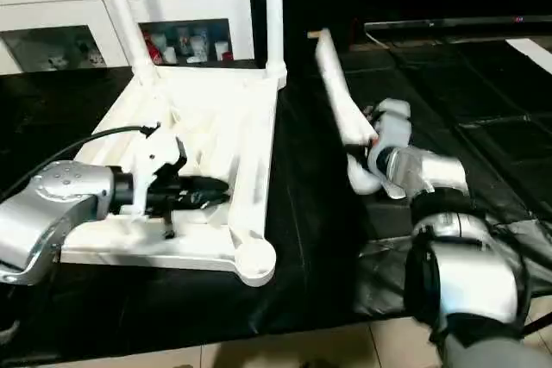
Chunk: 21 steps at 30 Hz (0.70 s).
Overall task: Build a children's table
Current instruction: Pick table leg
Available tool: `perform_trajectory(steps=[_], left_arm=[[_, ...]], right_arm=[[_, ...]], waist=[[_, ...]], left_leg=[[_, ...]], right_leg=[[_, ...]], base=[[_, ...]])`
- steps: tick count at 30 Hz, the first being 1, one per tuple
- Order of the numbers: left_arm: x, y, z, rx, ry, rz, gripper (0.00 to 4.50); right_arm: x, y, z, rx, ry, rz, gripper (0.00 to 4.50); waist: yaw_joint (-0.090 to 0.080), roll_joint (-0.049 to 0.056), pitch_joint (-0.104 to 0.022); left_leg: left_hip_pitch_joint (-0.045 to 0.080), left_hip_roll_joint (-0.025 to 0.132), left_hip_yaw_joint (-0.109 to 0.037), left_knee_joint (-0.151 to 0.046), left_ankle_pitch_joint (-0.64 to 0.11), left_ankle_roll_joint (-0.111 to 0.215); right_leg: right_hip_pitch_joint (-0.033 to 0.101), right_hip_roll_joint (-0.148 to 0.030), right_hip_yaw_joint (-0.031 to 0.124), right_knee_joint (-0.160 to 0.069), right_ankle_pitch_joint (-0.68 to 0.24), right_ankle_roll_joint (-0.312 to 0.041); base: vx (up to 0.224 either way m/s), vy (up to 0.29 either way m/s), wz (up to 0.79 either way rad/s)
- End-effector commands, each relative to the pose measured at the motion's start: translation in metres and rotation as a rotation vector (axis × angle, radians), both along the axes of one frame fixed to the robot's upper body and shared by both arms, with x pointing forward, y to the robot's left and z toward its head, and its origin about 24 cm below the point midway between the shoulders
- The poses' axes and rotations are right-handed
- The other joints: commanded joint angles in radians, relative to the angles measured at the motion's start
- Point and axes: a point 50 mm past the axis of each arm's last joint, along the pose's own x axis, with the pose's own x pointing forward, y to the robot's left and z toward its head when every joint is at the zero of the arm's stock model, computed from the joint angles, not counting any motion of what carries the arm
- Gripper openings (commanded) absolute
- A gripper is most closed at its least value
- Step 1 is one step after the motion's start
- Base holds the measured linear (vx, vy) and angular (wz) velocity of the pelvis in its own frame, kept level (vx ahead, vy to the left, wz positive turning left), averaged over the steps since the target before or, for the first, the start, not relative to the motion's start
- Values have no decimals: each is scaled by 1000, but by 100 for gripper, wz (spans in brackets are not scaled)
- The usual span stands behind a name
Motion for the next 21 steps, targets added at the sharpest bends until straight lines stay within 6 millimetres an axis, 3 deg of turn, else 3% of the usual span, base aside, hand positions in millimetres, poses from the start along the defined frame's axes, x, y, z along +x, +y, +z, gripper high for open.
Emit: perform_trajectory(steps=[1, 5, 7, 11, 12, 17, 18, 20, 21], left_arm=[[10, 2, 7, -49, -39, 70, 98], [17, 0, 8, -85, -55, 135, 98], [29, -5, 11, -148, -70, 243, 98], [40, -10, 17, -233, -58, 336, 98], [47, -12, 25, -325, -34, 386, 98], [57, -15, 39, -512, 26, 453, 98], [59, -21, 47, -625, 65, 440, 124], [59, -25, 52, -698, 95, 423, 131], [59, -28, 54, -723, 114, 412, 133]], right_arm=[[-1, 6, 14, 88, -112, -6, 186], [-6, 17, 21, 131, -186, 24, 186], [-15, 35, 28, 221, -258, 91, 186], [-27, 53, 32, 320, -300, 227, 186], [-37, 63, 36, 396, -325, 337, 186], [-47, 70, 40, 480, -340, 434, 186], [-53, 74, 41, 502, -331, 476, 186], [-56, 77, 41, 507, -330, 515, 186], [-58, 79, 42, 513, -330, 532, 186]], waist=[[2, -3, -73], [3, -4, -76], [2, -1, -74], [1, -2, -77], [5, -7, -78], [15, -13, -79], [19, -14, -77], [29, -17, -78], [31, -23, -80]], left_leg=[[2, 7, 6, -59, -162, 46], [3, 8, 0, -61, -164, 38], [7, 7, 2, -62, -174, 38], [0, 6, -2, -65, -166, 46], [1, 8, -2, -64, -161, 49], [-4, 7, -2, -61, -127, 63], [-2, 4, 2, -59, -121, 65], [-2, 7, 1, -60, -113, 71], [-5, 7, 0, -60, -106, 71]], right_leg=[[66, -36, 40, -74, -259, -206], [69, -38, 38, -74, -280, -185], [65, -34, 38, -81, -291, -172], [73, -33, 35, -79, -276, -166], [72, -37, 37, -82, -280, -165], [74, -38, 36, -81, -271, -168], [71, -38, 37, -85, -285, -170], [70, -40, 37, -85, -288, -170], [71, -40, 37, -85, -291, -161]], base=[[0, 0, 0], [0, 0, 0], [0, 0, 0], [0, 0, 0], [0, 0, 0], [0, 0, 0], [0, 0, 0], [0, 0, 0], [0, 0, 0]])
